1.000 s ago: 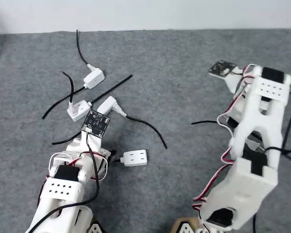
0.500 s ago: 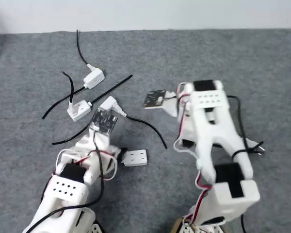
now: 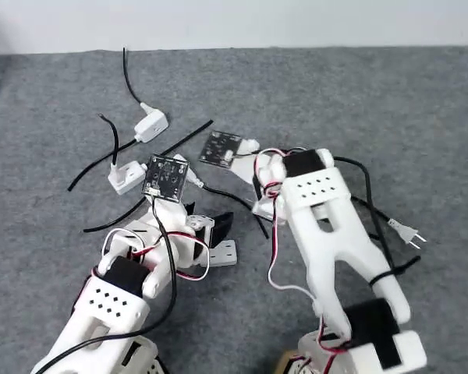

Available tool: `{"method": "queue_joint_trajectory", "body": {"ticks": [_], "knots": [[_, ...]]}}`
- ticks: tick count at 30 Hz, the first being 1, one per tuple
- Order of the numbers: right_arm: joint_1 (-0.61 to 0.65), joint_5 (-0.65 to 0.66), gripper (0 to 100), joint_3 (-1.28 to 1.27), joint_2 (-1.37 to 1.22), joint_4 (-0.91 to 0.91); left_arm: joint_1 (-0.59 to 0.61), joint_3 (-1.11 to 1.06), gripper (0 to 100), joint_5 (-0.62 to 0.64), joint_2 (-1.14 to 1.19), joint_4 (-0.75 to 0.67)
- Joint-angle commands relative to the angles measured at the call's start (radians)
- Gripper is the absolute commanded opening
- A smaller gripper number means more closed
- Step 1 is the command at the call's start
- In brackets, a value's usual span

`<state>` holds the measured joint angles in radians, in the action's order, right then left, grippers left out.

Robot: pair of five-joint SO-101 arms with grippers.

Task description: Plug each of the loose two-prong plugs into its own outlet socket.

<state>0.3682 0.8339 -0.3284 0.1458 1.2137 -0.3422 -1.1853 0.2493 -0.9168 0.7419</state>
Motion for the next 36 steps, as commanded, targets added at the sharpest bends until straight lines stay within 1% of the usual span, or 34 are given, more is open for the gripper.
{"method": "queue_joint_trajectory", "body": {"ticks": [1, 5, 9, 13, 20, 22, 30, 36], "knots": [[0.065, -0.049, 0.9, 0.011, 0.064, -0.019, 0.003, 0.047, 25, 0.011, -0.017, 0.005], [0.107, -0.069, 0.9, 0.011, 0.065, -0.018, 0.003, 0.051, 25, 0.011, -0.017, 0.005], [0.108, -0.071, 0.9, 0.011, 0.068, -0.018, 0.026, 0.048, 25, 0.011, -0.068, 0.005], [0.113, -0.072, 0.9, 0.011, 0.074, 0.030, 0.078, 0.001, 25, 0.011, -0.199, 0.003], [0.194, -0.074, 0.9, 0.023, 0.157, 0.133, 0.077, -0.154, 25, 0.006, -0.508, 0.005], [0.220, -0.100, 0.9, 0.023, 0.199, 0.156, 0.068, -0.193, 25, -0.031, -0.560, 0.005], [0.317, -0.146, 0.9, 0.025, 0.354, 0.282, 0.068, -0.208, 25, -0.044, -0.499, 0.003], [0.337, -0.163, 0.9, 0.071, 0.458, 0.355, 0.063, -0.211, 25, -0.044, -0.499, 0.006]]}}
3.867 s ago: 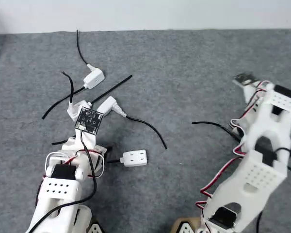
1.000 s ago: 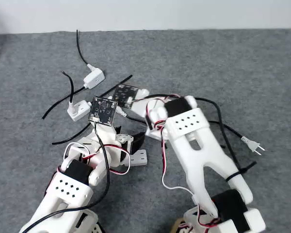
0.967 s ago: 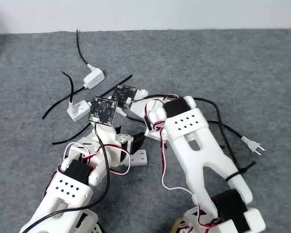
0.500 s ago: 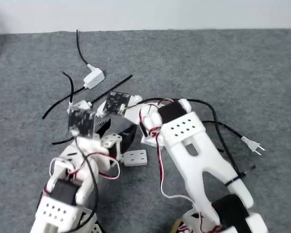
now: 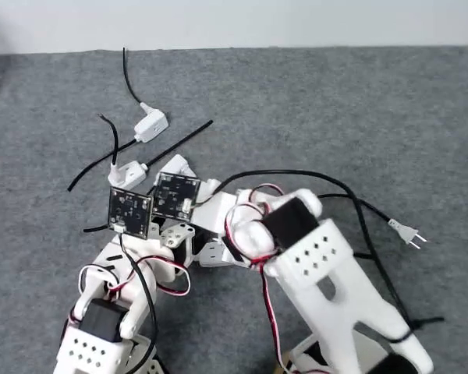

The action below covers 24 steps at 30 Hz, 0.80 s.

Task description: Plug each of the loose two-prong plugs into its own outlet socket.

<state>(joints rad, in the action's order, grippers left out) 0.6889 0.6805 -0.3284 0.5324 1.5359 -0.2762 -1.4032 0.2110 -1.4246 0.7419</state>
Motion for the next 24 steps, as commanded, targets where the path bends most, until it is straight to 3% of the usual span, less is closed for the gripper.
{"method": "queue_joint_trajectory", "body": {"ticks": [1, 19, 24], "knots": [[0.016, -0.009, 0.9, 0.083, 0.081, 0.039, -0.005, 0.007, 25, -0.006, 0.009, 0.006], [0.008, -0.035, 0.9, 0.043, 0.088, -0.036, -0.005, 0.005, 25, -0.006, 0.009, 0.026], [-0.097, 0.040, 0.9, -0.115, 0.088, -0.077, -0.003, 0.005, 25, -0.008, 0.009, 0.046]]}}
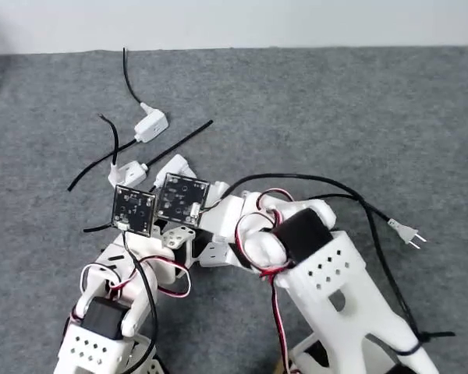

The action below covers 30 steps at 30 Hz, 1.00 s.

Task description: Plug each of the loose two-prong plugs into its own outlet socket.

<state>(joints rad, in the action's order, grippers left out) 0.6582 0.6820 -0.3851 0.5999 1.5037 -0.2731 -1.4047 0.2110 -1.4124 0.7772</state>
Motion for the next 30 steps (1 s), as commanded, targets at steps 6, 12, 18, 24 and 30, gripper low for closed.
{"method": "queue_joint_trajectory", "body": {"ticks": [6, 12, 18, 24, 30], "knots": [[-0.291, 0.160, 0.9, -0.336, 0.022, -0.202, -0.002, 0.007, 25, -0.009, -0.003, 0.011], [-0.484, 0.298, 0.9, -0.554, 0.021, -0.381, -0.005, -0.007, 25, -0.018, -0.003, 0.006], [-0.607, 0.417, 4.5, -0.672, 0.021, -0.424, -0.008, -0.010, 25, -0.055, -0.003, 0.006], [-0.691, 0.423, 33.2, -0.686, 0.031, -0.417, -0.008, -0.010, 25, -0.055, -0.003, 0.009], [-0.587, 0.474, 28.8, -0.661, 0.031, -0.360, -0.008, -0.012, 25, -0.058, -0.003, 0.009]]}}
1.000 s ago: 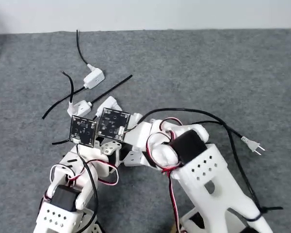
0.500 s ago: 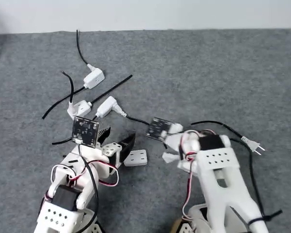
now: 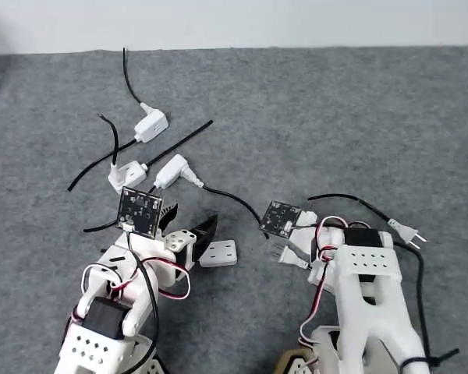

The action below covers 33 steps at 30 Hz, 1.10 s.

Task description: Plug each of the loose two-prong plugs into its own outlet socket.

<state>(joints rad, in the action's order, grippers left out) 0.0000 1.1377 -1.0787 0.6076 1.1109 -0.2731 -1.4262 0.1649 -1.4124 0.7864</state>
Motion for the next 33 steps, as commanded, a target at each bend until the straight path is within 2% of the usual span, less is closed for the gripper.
{"method": "queue_joint_trajectory", "body": {"ticks": [1, 5, 8, 17, 24, 33], "knots": [[0.120, 0.018, 27.2, 0.041, 0.016, 0.042, -0.008, 0.010, 25, -0.012, -0.003, -0.002], [0.280, -0.078, 22.9, 0.051, 0.015, -0.019, -0.008, 0.002, 25, -0.012, -0.003, -0.005], [0.321, -0.144, 24.3, 0.051, 0.012, -0.071, -0.009, -0.002, 25, -0.014, -0.003, -0.005], [0.248, -0.146, 24.9, 0.133, -0.205, -0.154, -0.009, -0.002, 25, -0.014, -0.003, -0.005], [0.248, -0.153, 24.8, 0.264, -0.417, -0.186, -0.009, -0.002, 25, -0.017, -0.003, -0.005], [0.242, -0.153, 24.7, 0.285, -0.509, -0.196, -0.009, -0.002, 25, -0.017, -0.003, -0.006]]}}
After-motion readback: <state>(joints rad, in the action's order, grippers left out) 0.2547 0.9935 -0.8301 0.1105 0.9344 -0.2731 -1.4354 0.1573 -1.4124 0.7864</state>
